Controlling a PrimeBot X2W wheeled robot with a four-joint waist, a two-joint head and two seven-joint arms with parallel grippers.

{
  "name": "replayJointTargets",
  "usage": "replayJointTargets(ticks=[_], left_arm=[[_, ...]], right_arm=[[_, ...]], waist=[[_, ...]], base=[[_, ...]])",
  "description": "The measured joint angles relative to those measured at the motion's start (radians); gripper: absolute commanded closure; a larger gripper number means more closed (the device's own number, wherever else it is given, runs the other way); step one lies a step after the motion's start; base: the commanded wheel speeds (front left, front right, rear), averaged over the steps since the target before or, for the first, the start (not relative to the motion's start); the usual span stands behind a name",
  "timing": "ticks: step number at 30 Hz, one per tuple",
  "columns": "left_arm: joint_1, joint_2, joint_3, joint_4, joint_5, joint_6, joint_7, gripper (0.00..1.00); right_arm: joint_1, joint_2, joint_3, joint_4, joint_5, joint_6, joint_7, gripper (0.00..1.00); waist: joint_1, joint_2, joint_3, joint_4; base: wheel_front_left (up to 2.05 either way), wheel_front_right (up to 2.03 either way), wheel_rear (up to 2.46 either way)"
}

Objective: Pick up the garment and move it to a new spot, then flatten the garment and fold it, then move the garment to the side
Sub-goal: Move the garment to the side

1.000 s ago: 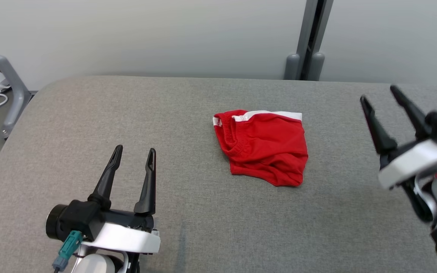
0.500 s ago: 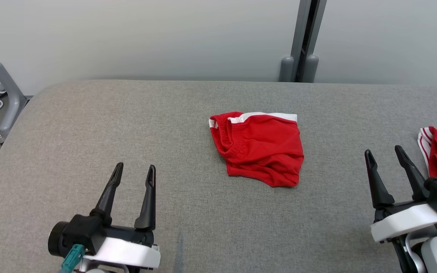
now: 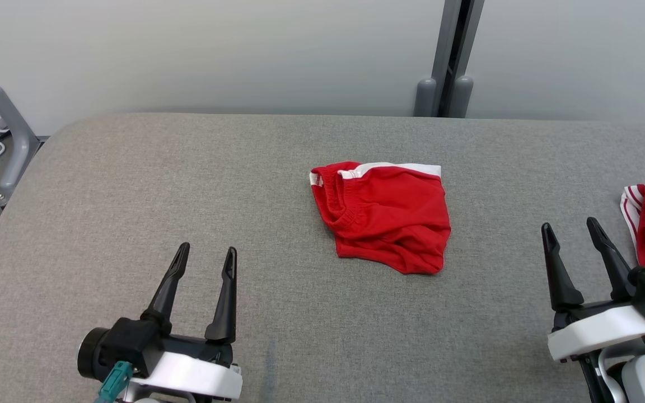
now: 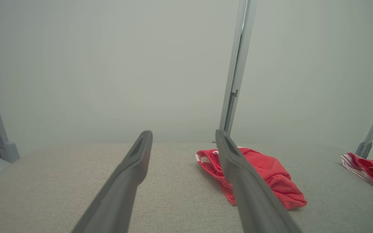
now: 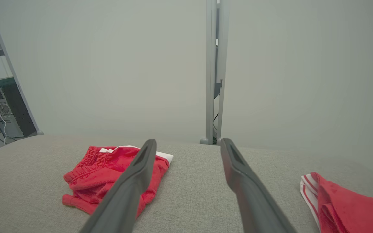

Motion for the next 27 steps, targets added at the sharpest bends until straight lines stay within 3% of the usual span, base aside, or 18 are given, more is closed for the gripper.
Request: replayJointTargets(ticks=[27], left_arm=[[-0.004, 0.0, -0.002, -0.001, 0.007, 0.0, 0.0, 0.0]], right_arm=[[0.008, 0.02, -0.016, 0.002, 0.011, 0.0, 0.012, 0.0]], waist=[[0.0, 0.0, 0.009, 0.009]], base=[[0.0, 0.0, 0.0]])
